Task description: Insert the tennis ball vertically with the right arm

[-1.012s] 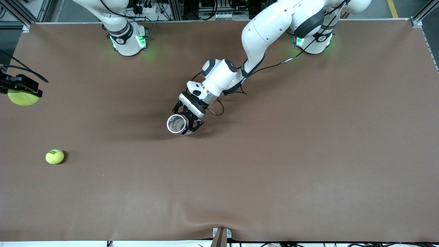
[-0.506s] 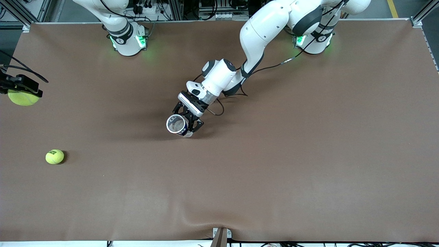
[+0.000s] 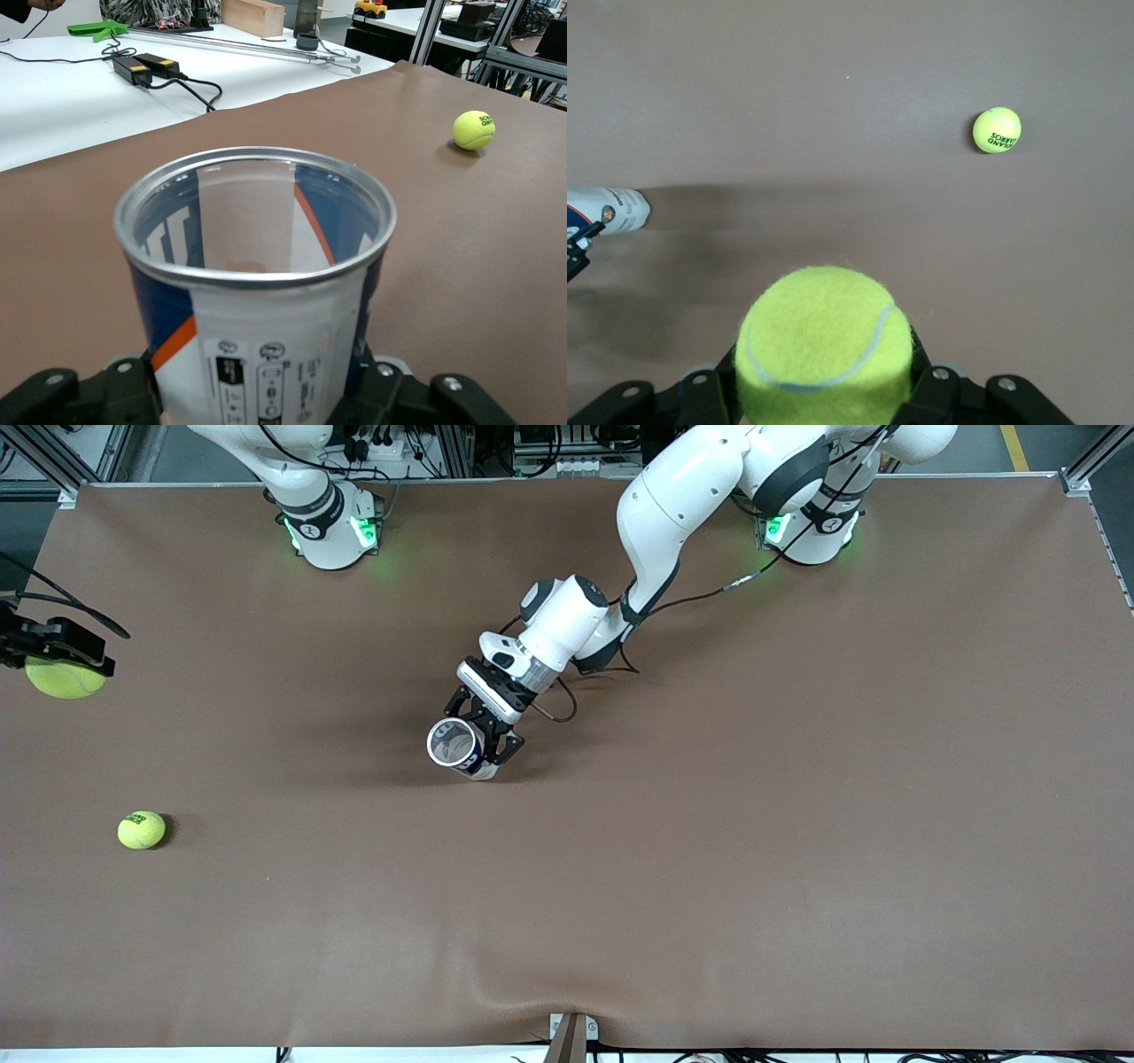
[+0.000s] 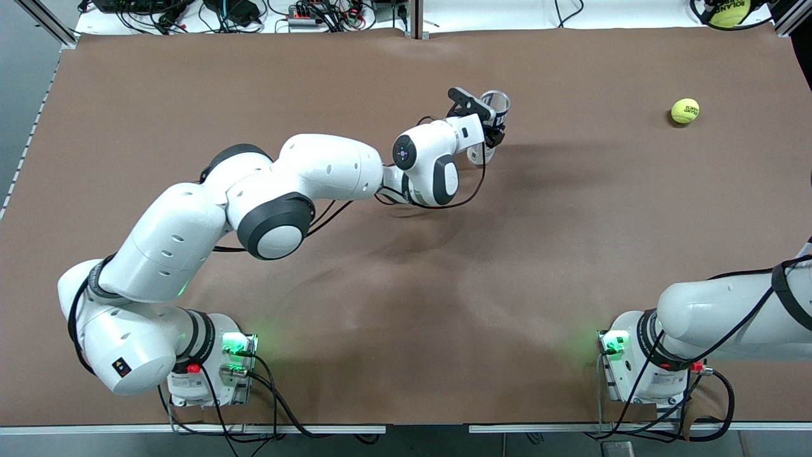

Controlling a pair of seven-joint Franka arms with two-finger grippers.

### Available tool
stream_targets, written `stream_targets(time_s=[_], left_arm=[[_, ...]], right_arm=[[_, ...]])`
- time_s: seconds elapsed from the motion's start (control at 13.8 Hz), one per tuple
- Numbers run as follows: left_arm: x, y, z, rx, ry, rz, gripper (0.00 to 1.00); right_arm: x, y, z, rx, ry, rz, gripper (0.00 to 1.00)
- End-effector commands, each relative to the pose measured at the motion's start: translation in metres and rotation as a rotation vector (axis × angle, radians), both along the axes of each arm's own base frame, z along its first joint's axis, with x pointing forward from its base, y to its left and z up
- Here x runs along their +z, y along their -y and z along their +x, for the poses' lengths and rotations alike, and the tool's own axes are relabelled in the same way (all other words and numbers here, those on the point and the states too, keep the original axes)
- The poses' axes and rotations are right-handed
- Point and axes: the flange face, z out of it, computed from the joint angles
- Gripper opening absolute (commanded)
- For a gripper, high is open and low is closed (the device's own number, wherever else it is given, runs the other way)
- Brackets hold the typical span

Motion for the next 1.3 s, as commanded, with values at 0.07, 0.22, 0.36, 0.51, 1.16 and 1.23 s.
stream_targets(time_s=[0.07, 0.22, 0.36, 0.51, 1.16, 1.23], left_arm=[[0.004, 0.003, 0.0, 0.027, -0.006, -0.031, 0.75], [0.004, 0.003, 0.0, 0.028, -0.007, -0.031, 0.75], [0.004, 0.003, 0.0, 0.028, -0.007, -0.031, 0.75], [0.002, 0.003, 0.0, 0.028, -0.008, -0.03, 0.75], [0.002, 0.003, 0.0, 0.028, -0.008, -0.03, 0.76], [0.002, 0.003, 0.0, 0.028, -0.008, -0.03, 0.76]], right_arm=[[0.001, -0.063, 0.012, -0.085, 0.025, 0.015, 0.24], [-0.016, -0.109, 0.027, -0.122, 0.049, 0.02, 0.24], [-0.037, -0.147, 0.041, -0.162, 0.067, 0.023, 0.24], [-0.063, -0.182, 0.054, -0.199, 0.078, 0.03, 0.24], [-0.166, -0.308, 0.059, -0.308, 0.038, 0.022, 0.23], [-0.174, -0.318, 0.053, -0.291, 0.024, 0.014, 0.22]])
